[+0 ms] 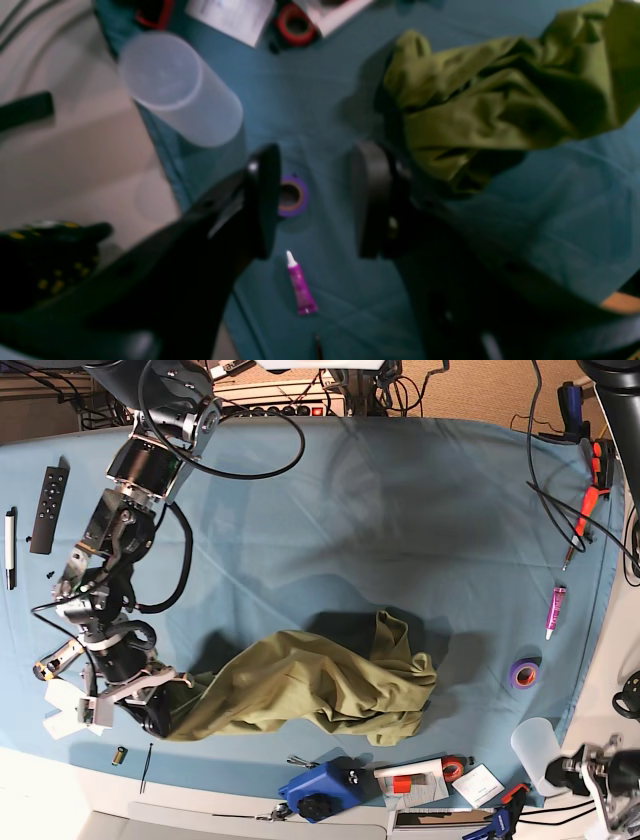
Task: Layout the t-shirt on the table in an organized manner, then fold the t-shirt properly
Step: 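Pull the grasped end with the right gripper to stretch the shirt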
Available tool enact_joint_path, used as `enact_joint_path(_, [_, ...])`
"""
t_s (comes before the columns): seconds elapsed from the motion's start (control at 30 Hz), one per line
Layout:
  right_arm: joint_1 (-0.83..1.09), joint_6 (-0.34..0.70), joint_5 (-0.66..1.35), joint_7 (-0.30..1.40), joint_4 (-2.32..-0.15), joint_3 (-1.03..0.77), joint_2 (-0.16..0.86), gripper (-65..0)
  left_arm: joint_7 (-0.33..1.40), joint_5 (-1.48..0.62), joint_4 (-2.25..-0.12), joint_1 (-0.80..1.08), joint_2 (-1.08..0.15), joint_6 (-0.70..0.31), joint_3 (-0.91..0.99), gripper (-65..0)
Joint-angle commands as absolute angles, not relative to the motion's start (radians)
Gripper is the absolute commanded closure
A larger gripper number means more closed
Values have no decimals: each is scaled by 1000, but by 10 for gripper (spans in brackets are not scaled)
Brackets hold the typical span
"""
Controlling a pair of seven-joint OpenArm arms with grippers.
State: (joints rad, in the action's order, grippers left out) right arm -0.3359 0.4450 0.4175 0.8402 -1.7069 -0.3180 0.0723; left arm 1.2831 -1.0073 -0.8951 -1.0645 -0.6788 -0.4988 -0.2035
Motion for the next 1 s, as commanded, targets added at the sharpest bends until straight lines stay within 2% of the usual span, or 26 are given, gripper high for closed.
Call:
enact_joint_path(0.0, [-365, 449, 434, 826, -1742, -328, 83, 0, 1267, -1027, -908, -1095, -693, -499, -196, -249])
enact_joint_path(0.2, [-332, 449, 530, 928, -1892, -465, 83, 0, 1264, -1026, -908, -1074, -693, -499, -196, -249])
enact_joint_path(0.43, [-136, 524, 662, 942, -2133, -666, 83, 0, 1256, -1026, -908, -1075, -693, -499, -196, -249])
enact_joint_path(0.53, [-86, 527, 657, 930, -2156, -711, 83, 0, 1257, -1026, -908, -1075, -693, -499, -196, -249])
enact_joint_path(0.7, [-85, 524, 550, 870, -2058, -703, 92, 0, 1257, -1026, -908, -1075, -692, -499, -196, -249])
enact_joint_path(0.97, [-228, 495, 458, 791, -1664, -571, 224, 0, 1256, -1027, -908, -1075, -692, -500, -196, -249])
